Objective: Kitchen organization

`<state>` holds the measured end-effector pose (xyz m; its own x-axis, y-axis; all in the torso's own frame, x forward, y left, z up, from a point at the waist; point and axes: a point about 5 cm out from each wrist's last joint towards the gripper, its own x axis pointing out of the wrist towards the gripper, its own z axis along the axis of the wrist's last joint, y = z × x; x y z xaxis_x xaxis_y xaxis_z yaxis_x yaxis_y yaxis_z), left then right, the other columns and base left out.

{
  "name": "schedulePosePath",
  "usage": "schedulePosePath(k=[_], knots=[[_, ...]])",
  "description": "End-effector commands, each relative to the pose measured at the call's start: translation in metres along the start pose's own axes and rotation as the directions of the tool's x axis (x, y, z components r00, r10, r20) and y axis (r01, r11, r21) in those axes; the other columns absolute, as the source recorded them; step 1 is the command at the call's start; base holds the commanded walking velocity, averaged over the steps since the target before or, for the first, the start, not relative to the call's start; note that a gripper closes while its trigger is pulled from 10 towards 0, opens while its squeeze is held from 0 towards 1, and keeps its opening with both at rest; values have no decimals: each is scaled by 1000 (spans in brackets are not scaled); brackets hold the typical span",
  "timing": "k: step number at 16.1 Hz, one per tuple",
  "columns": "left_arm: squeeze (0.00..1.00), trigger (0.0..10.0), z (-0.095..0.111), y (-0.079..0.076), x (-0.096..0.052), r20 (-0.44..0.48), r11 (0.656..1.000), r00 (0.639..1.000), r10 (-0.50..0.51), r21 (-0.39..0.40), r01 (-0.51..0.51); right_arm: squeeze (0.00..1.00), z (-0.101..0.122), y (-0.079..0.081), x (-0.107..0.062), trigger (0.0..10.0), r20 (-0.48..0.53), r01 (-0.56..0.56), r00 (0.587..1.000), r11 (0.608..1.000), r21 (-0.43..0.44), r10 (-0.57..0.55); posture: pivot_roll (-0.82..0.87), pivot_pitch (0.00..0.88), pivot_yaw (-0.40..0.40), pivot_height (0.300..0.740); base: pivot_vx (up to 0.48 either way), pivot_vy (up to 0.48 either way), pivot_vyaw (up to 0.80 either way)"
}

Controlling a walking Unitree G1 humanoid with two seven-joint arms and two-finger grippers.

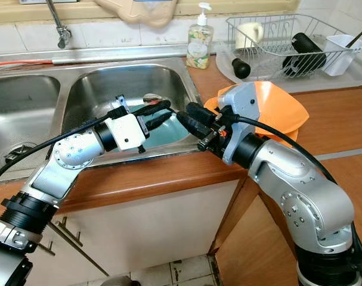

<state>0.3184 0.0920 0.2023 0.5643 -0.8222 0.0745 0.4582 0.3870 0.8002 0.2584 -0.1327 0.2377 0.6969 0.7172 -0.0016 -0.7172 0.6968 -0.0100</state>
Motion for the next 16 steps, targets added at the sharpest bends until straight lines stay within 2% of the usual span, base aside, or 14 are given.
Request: schedulePosePath(k=[1, 8, 10, 11, 12, 13, 14, 15, 16], knots=[[0, 0, 0, 3, 3, -9, 999, 1000, -12, 45, 12, 0, 7, 6, 2, 0, 12, -35, 999, 999, -17, 36, -61, 0, 12, 740, 0, 0, 0], [0, 0, -6, 7, 5, -38, 993, 999, 36, 116, -31, 0, 7, 9, 4, 0, 3, -50, 999, 999, -14, 50, -61, 0, 14, 740, 0, 0, 0], [0, 0, -7, 7, 5, -42, 990, 998, 43, 134, -37, 0, 7, 9, 5, 2196, -1, -45, 999, 999, -16, 45, -62, 0, 15, 740, 0, 0, 0], [0, 0, -8, 7, 5, -47, 989, 998, 50, 142, -43, 0, 6, 7, 5, 10000, -6, -29, 1000, 999, -17, 29, -62, 0, 15, 740, 0, 0, 0], [0, 0, -9, 8, 4, -51, 988, 997, 51, 145, -44, 0, 6, 7, 5, 10000, -2, -20, 1000, 1000, -2, 20, -62, 0, 15, 740, 0, 0, 0], [0, 0, -10, 8, 4, -56, 988, 997, 54, 146, -46, 549, 6, 6, 5, 10000, 0, -16, 1000, 1000, 6, 16, -61, 0, 13, 740, 0, 0, 0], [0, 0, -12, 9, 3, -70, 987, 996, 63, 155, -51, 1000, 6, 5, 6, 10000, 2, -14, 1000, 1000, 9, 14, -61, 0, 13, 740, 0, 0, 0], [0, 0, -14, 11, 2, -87, 985, 994, 73, 160, -58, 1000, 6, 3, 6, 10000, 1, 9, 1000, 1000, -10, -9, -61, 0, 13, 740, 0, 0, 0], [0, 0, -16, 12, 2, -98, 985, 992, 75, 160, -59, 580, 7, 2, 7, 10000, 2, 19, 1000, 1000, -16, -19, -58, 0, 13, 740, 0, 0, 0]])
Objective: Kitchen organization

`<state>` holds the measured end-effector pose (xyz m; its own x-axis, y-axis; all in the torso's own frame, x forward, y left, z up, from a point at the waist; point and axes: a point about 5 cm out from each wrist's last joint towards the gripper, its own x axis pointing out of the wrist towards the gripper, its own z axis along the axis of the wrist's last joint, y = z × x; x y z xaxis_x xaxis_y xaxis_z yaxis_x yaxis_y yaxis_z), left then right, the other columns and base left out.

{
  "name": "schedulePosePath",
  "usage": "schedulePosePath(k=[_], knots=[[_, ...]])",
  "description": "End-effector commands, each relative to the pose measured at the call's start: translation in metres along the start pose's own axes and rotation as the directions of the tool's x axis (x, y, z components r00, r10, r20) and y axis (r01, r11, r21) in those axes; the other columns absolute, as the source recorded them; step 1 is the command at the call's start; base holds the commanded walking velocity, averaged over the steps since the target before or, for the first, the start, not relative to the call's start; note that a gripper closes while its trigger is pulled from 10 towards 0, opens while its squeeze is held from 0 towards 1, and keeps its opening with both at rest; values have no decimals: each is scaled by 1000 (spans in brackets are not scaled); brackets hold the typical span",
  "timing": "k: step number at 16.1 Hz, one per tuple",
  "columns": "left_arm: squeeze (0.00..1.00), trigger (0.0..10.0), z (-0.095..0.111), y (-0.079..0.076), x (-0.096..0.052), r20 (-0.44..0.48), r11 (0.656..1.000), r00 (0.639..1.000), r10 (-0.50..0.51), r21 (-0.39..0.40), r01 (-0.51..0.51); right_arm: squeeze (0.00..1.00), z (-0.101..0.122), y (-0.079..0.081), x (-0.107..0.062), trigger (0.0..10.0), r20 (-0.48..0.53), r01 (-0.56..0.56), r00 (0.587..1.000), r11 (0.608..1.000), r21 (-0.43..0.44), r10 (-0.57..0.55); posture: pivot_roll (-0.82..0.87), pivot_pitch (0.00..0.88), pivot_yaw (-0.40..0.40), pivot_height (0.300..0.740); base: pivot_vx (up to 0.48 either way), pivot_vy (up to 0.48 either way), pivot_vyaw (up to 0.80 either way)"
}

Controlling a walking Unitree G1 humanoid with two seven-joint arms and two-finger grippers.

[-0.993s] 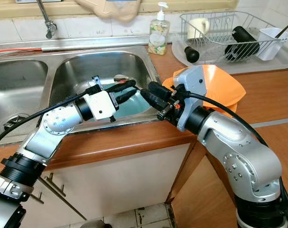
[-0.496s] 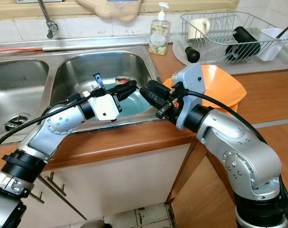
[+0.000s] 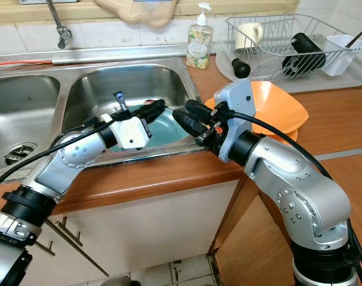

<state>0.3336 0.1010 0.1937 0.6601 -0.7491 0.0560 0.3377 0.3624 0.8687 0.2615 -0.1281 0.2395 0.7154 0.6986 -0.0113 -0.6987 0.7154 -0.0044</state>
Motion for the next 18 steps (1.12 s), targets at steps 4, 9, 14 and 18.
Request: schedulePosePath(k=[4, 9, 14, 18], knots=[[0, 0, -27, 11, -4, -170, 999, 985, -28, 22, 32, 0, 3, 0, -1, 10000, -5, 5, 1000, 999, -46, -5, -62, 0, 20, 740, 0, 0, 0], [0, 0, -65, 7, -5, -423, 985, 890, -170, -98, 141, 0, -14, 13, 1, 10000, -100, -54, 994, 996, -76, 46, -57, 0, 29, 740, 0, 0, 0], [0, 1882, -84, -9, -4, -535, 957, 795, -286, -198, 211, 0, -44, 8, 11, 10000, -172, 143, 971, 980, -141, -167, -55, 0, 38, 740, 0, 0, 0], [0, 4706, -90, -20, -8, -566, 947, 762, -314, -242, 211, 0, -65, 16, 13, 10000, -177, 166, 965, 975, -149, -192, -56, 0, 38, 740, 0, 0, 0]])
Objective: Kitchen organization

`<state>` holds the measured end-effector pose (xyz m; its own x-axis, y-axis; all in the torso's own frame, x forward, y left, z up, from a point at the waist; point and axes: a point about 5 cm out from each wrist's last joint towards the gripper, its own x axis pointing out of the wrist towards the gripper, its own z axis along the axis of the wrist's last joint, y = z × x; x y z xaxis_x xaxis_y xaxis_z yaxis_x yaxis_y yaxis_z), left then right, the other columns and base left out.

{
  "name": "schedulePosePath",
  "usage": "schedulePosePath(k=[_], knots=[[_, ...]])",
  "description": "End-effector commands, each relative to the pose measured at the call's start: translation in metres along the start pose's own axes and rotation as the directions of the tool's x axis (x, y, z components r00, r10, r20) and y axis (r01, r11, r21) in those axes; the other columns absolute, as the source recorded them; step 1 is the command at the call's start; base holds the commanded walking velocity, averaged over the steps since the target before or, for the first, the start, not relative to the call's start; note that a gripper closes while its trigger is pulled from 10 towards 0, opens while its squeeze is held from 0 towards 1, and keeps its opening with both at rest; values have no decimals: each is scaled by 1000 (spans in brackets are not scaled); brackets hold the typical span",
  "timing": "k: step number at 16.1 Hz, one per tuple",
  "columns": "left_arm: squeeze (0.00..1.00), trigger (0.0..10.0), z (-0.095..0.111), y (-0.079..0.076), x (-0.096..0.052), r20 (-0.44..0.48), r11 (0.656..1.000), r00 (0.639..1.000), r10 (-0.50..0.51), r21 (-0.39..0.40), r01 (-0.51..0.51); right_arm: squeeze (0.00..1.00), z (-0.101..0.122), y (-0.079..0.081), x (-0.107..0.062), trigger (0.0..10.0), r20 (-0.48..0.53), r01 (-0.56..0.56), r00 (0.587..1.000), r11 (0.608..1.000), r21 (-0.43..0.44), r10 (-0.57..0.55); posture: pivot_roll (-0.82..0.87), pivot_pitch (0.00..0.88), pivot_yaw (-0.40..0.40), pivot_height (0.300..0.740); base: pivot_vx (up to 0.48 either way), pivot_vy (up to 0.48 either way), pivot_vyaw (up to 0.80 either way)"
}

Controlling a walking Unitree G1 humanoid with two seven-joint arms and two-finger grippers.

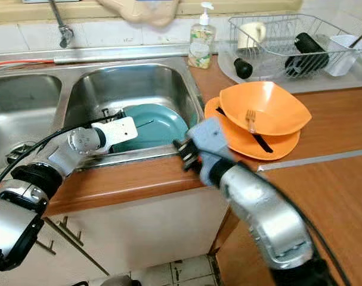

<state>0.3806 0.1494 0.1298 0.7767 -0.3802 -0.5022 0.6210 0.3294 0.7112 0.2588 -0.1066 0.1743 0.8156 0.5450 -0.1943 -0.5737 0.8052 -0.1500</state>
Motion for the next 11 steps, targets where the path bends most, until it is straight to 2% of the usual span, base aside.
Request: schedulePosePath(k=[1, 3, 5, 6, 7, 8, 11], knots=[[0, 10000, -1, -3, 2, -21, 1000, 1000, -15, -1, 15, 0, -10, 1, 2, 10000, -14, 28, 999, 999, -32, -28, -58, 0, 38, 740, 0, 0, 0], [0, 10000, -3, -6, 4, -26, 1000, 999, -24, -7, 24, 0, -20, 3, 4, 10000, -33, 42, 999, 998, -40, -43, -57, 0, 36, 740, 0, 0, 0], [0, 10000, -3, -9, 5, -23, 999, 999, -31, -17, 31, 0, -28, 6, 5, 10000, -43, 33, 999, 999, 2, -33, -58, 0, 36, 740, 0, 0, 0], [949, 10000, -3, -10, 5, -21, 999, 999, -39, -19, 39, 0, -29, 6, 5, 10000, -39, 37, 999, 999, 9, -36, -60, 0, 36, 740, 0, 0, 0], [949, 10000, -3, -10, 5, -21, 999, 999, -45, -20, 44, 0, -29, 5, 5, 10000, -38, 39, 999, 999, 8, -39, -60, 0, 36, 740, 0, 0, 0], [1000, 10000, -4, -12, 5, -23, 998, 998, -64, -31, 63, 0, -30, 5, 6, 10000, -36, 40, 999, 999, 0, -40, -61, 0, 36, 740, 0, 0, 0], [1000, 10000, -7, -15, 5, -24, 996, 997, -77, -46, 75, 0, -30, 4, 6, 10000, -31, 36, 999, 999, -10, -37, -61, 0, 36, 740, 0, 0, 0]])
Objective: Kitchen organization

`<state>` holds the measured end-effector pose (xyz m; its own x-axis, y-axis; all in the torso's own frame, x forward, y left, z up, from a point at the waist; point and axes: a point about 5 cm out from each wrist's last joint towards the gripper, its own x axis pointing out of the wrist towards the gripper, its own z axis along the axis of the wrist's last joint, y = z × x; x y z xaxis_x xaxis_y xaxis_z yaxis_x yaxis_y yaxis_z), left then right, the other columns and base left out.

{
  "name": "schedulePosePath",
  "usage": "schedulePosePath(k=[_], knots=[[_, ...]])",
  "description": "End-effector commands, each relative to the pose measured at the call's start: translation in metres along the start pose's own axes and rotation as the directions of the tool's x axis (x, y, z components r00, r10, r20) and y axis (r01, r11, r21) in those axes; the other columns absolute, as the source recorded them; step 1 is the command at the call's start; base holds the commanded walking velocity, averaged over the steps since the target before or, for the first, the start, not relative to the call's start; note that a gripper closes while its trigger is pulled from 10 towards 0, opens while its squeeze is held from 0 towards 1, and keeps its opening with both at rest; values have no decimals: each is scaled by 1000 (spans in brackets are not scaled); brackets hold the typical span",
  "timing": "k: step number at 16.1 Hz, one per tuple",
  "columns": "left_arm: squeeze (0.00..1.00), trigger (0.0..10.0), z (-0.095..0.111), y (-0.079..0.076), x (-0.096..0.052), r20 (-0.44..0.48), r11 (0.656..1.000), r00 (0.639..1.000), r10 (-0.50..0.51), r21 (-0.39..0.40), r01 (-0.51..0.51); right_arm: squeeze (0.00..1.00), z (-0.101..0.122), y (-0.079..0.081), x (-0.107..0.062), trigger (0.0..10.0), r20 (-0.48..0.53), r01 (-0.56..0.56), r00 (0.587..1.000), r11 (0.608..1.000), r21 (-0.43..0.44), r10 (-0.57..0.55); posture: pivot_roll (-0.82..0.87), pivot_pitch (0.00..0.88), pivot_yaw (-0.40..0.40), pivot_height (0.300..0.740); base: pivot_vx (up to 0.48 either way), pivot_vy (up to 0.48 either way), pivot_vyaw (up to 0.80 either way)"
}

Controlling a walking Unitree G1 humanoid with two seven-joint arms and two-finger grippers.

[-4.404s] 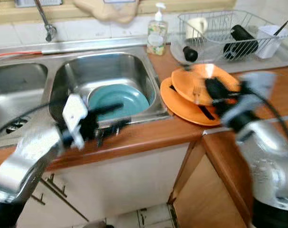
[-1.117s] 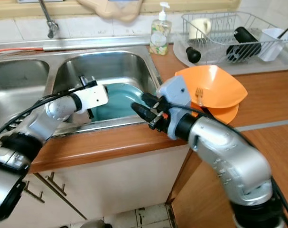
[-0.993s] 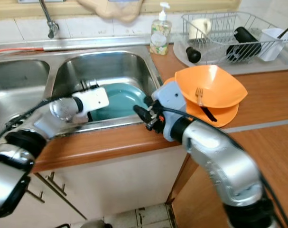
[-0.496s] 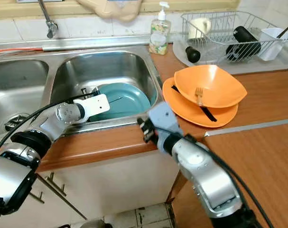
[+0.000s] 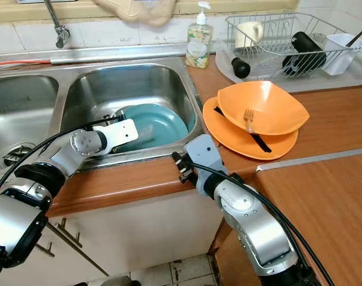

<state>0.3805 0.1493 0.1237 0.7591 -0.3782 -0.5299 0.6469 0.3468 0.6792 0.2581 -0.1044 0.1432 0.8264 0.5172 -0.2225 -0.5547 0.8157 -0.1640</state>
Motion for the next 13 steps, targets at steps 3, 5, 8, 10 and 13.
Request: schedulePosePath(k=[3, 5, 8, 10, 13], knots=[[1000, 10000, -5, -9, 1, -10, 999, 999, -39, -25, 39, 0, 1, -4, 0, 10000, 9, 12, 1000, 1000, 0, -12, -59, 0, 31, 740, 0, 0, 0], [1000, 10000, -5, -6, 0, 5, 999, 1000, -21, -37, 21, 0, 2, -5, 1, 10000, 14, 16, 1000, 1000, -4, -16, -57, 0, 30, 740, 0, 0, 0], [1000, 10000, 1, 6, -4, 83, 991, 994, 67, -121, -57, 0, 10, -9, 0, 10000, 52, 52, 997, 999, -9, -51, -59, 0, 34, 740, 0, 0, 0], [0, 10000, 12, 20, -12, 235, 920, 943, 236, -366, -139, 0, 22, -14, -2, 10000, 115, 94, 989, 996, -8, -92, -60, 0, 37, 740, 0, 0, 0], [0, 10000, 24, 27, -27, 405, 865, 851, 334, -490, -107, 0, 40, -25, -5, 10000, 216, 172, 961, 985, 30, -174, -49, 0, 35, 740, 0, 0, 0]])
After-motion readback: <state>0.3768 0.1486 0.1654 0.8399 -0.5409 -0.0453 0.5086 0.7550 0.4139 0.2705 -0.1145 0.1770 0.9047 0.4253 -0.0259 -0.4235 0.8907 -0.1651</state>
